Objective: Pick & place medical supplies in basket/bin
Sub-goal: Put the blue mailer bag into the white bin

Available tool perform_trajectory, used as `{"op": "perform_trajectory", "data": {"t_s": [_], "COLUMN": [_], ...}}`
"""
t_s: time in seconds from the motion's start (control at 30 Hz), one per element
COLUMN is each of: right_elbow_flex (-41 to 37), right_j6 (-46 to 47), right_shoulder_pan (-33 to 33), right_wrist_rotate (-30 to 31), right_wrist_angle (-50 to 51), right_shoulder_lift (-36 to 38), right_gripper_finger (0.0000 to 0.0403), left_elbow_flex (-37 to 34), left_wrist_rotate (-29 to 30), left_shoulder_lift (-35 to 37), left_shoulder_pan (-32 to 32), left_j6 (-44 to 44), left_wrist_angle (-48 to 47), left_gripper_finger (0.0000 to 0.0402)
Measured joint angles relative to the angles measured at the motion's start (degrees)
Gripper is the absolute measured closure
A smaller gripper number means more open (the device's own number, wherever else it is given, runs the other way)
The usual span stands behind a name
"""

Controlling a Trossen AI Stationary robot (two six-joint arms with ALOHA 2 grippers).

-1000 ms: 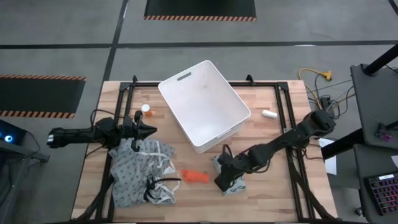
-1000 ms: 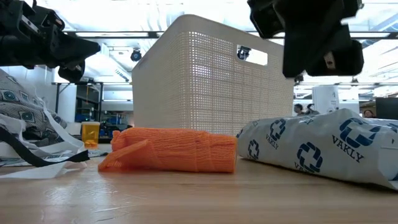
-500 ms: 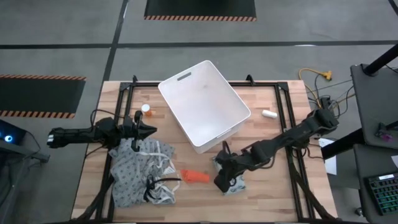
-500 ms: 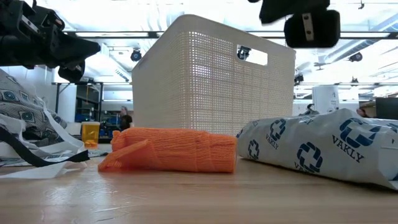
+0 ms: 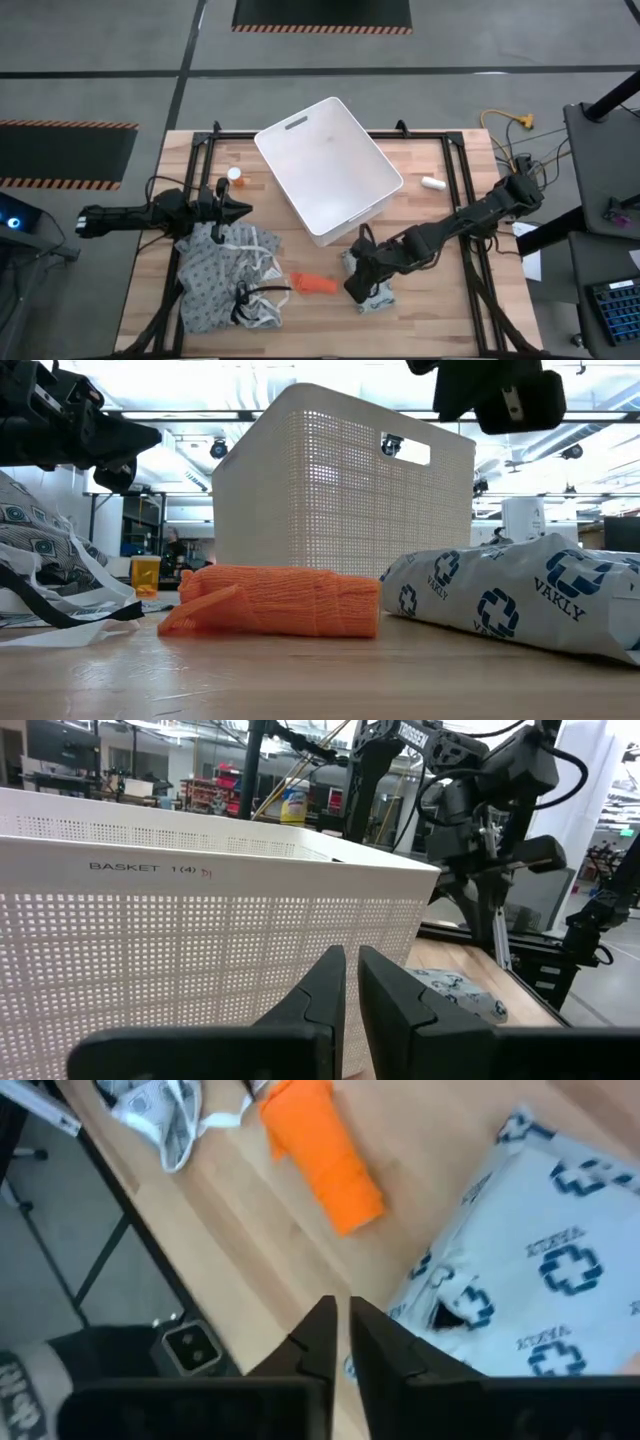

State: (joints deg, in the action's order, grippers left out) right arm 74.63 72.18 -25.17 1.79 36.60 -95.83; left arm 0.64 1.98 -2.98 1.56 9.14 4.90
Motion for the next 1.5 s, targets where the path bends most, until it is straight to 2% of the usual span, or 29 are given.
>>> {"op": "perform_trajectory", "data": {"t_s": [0.23,0.4,0.53,0.73,0.97,1.03,1.17,1.5], "right_elbow_flex": [-0.1,0.0,-0.1,-0.1,0.3,0.3,0.3,0.9], "right_j6": [2.6,1.4,1.5,4.0,4.2,4.3,4.9,3.0], "right_shoulder_pan": [-0.1,0.0,0.0,-0.1,-0.1,-0.1,0.2,0.0], "right_wrist_rotate": [-6.0,-6.1,-5.2,-1.3,-1.9,-2.6,-7.7,-7.7], "right_wrist_angle": [0.6,0.1,1.0,0.6,-0.4,-1.0,-2.4,-1.3], "right_shoulder_lift": [-1.2,-4.6,-7.5,-10.2,-13.0,-14.1,-15.0,-15.8], "right_gripper_finger": [0.0263,0.0177,0.0136,0.0128,0.0141,0.0145,0.0155,0.017], "left_elbow_flex": [0.0,0.0,0.0,0.0,0.0,0.0,0.0,0.0], "left_wrist_rotate": [0.0,0.1,0.1,0.1,0.2,0.2,0.2,0.2], "left_shoulder_lift": [0.0,0.0,0.0,0.0,0.0,0.0,0.0,0.0], "left_shoulder_pan": [0.0,0.0,0.0,0.0,0.0,0.0,0.0,0.0], "left_j6": [0.0,0.0,0.0,0.0,0.0,0.0,0.0,0.0], "left_wrist_angle": [0.0,0.0,0.0,0.0,0.0,0.0,0.0,0.0], "left_gripper_finger": [0.0387,0.0387,0.0387,0.0387,0.0387,0.0387,0.0387,0.0387]}}
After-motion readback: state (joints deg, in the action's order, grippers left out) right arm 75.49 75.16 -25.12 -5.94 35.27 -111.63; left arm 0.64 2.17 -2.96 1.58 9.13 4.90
